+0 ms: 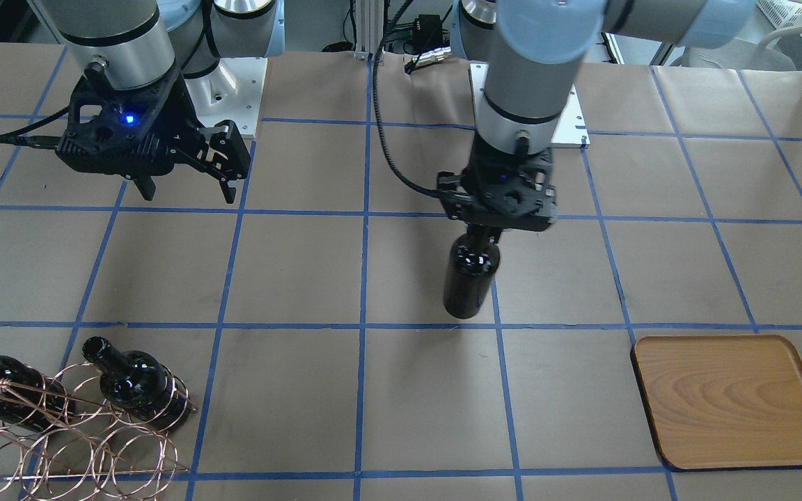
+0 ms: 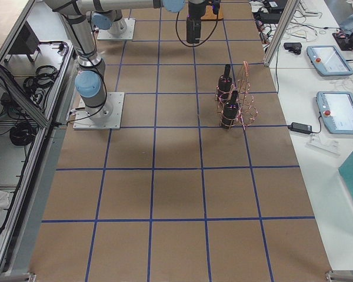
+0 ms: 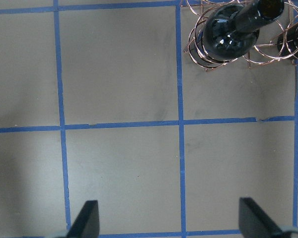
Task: Take wine from basket and place on tray
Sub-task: 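Lift the bottle with the left gripper and carry it toward the wooden tray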
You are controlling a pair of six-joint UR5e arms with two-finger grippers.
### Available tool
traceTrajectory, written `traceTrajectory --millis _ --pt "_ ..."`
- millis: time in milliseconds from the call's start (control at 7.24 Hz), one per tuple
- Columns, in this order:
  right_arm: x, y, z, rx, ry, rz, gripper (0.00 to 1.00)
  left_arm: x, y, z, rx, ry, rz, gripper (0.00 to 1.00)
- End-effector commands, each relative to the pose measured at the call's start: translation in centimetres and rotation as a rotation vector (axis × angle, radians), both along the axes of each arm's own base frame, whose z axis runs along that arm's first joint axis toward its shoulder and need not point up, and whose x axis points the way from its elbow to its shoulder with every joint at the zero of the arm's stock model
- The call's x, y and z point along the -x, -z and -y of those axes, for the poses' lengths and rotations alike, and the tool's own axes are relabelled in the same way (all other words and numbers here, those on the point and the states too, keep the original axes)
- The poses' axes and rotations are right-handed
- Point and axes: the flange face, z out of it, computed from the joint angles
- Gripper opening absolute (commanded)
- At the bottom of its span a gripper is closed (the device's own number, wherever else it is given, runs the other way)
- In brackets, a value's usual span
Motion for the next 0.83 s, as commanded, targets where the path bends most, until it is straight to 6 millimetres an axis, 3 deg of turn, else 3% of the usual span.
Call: traceTrajectory --millis 0,138,415,553,691 --pt "0.0 0.0 0.0 0.000 -0.001 0.000 1.00 -13.5 -2.4 4.2 -0.003 0.003 0.007 0.00" --pt "0.0 0.1 0.0 -0.001 0.001 -0.001 1.00 -19.6 -1.9 5.3 -0.005 0.041 0.010 0.00" --pt "0.0 0.1 0.1 0.000 0.000 -0.001 1.00 -29.1 -1.2 7.7 0.039 0.112 0.038 0.00" --pt "0.0 0.0 0.1 0.002 0.000 -0.001 1.00 -33.1 -0.2 8.4 0.059 0.117 0.035 0.00" --pt "0.0 0.0 0.0 0.003 0.000 -0.003 1.00 -35.6 0.8 9.0 0.074 0.147 0.050 0.00"
